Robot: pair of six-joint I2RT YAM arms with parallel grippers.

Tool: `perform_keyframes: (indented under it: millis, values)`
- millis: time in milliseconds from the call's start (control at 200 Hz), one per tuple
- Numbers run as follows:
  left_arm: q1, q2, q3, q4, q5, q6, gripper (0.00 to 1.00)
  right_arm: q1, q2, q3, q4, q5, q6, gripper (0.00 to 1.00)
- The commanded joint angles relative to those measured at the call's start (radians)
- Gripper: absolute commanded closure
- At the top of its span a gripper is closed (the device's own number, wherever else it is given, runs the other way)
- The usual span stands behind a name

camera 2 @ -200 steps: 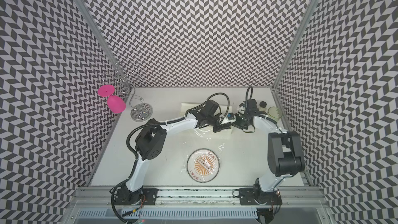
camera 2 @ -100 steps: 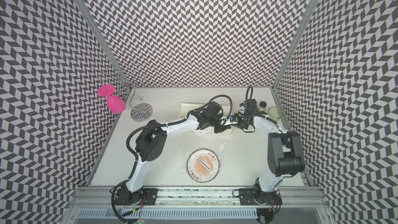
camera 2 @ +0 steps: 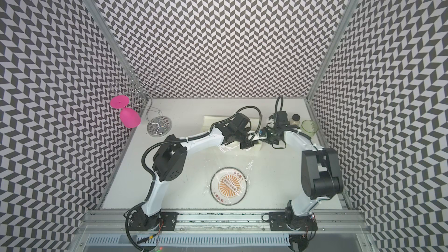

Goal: Wrap the plate with plastic wrap
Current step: Tear off the plastic wrap from the plastic wrap cutting box.

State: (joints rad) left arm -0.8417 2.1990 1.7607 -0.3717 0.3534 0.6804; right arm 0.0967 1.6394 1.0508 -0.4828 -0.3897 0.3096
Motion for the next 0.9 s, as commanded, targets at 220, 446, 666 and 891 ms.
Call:
perform_keyframes:
  millis: [220,446,666,891]
  values:
    - [0.09,-0.078,-0.074,-0.09,-0.036,-0.005,1.0,0.001,0.059,-0.031,-0.067,0.263,-0.025,0.87]
    - [0.061,-0.079,-0.103,-0.05,0.004,-0.033,1.0,0.01,0.002,0.03,-0.064,0.02,-0.035,0.7]
    - [0.051,-0.056,-0.089,-0.059,-0.01,-0.028,1.0,0.021,-0.022,0.072,-0.132,0.008,-0.049,0.65]
    - [0.05,-0.054,-0.086,-0.073,-0.017,-0.013,1.0,0.029,0.038,0.048,-0.109,0.113,-0.041,0.67]
